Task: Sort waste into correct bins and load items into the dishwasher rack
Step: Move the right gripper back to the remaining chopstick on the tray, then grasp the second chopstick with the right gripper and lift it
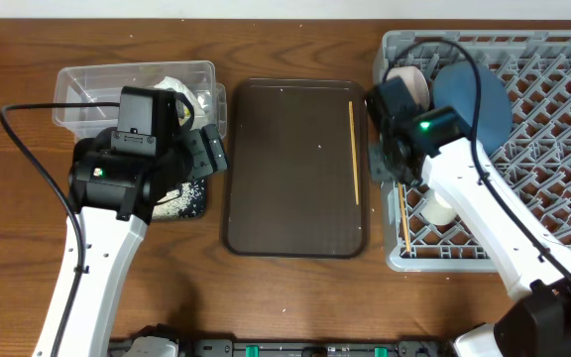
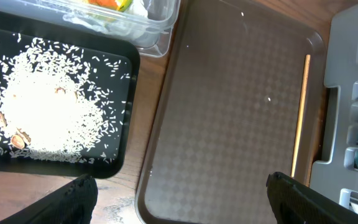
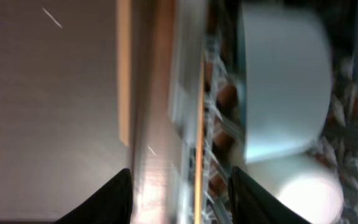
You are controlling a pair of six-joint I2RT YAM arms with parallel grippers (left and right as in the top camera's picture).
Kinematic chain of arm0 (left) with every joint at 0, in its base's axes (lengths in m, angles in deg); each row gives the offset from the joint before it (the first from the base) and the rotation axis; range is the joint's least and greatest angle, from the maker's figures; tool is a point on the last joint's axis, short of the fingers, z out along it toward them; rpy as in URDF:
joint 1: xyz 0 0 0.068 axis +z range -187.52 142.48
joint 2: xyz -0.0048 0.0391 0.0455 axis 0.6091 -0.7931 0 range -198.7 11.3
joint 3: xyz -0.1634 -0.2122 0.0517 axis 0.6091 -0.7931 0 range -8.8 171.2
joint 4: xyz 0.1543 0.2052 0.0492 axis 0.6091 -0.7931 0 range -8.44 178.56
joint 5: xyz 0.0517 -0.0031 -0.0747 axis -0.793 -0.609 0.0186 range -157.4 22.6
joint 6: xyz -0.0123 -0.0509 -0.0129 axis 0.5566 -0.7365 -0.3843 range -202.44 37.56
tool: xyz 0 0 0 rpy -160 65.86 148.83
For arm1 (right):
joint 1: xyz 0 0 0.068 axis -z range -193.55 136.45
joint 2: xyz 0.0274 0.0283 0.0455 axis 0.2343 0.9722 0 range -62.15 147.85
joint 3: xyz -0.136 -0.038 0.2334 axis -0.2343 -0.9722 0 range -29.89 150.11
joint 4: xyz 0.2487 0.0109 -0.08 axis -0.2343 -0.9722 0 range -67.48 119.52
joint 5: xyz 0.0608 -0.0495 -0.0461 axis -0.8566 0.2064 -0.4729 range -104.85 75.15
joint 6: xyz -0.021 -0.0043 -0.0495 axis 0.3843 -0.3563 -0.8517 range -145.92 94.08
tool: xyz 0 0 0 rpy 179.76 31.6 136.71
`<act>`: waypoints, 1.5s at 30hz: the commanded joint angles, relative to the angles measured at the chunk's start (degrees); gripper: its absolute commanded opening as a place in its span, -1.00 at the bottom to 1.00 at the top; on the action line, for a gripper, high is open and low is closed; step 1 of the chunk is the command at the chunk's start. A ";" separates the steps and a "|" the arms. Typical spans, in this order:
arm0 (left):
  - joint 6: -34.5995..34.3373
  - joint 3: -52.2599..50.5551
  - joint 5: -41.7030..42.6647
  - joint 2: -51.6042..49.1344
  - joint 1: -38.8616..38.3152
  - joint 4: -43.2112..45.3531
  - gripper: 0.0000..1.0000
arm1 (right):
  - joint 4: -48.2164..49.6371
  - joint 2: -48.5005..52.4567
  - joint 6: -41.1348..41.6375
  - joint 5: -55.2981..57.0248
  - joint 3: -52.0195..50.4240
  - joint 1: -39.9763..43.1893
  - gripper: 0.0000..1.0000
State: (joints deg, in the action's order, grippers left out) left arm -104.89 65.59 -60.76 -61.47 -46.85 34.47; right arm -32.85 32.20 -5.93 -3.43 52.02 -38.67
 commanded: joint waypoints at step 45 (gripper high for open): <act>0.37 -0.28 -0.72 -0.33 0.26 -0.31 0.79 | 18.03 29.22 3.08 -1.81 3.48 -2.51 -0.60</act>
State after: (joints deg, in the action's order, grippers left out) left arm -104.89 65.59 -60.76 -61.47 -46.85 34.47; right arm -14.64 59.10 -3.33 -4.88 55.14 -41.40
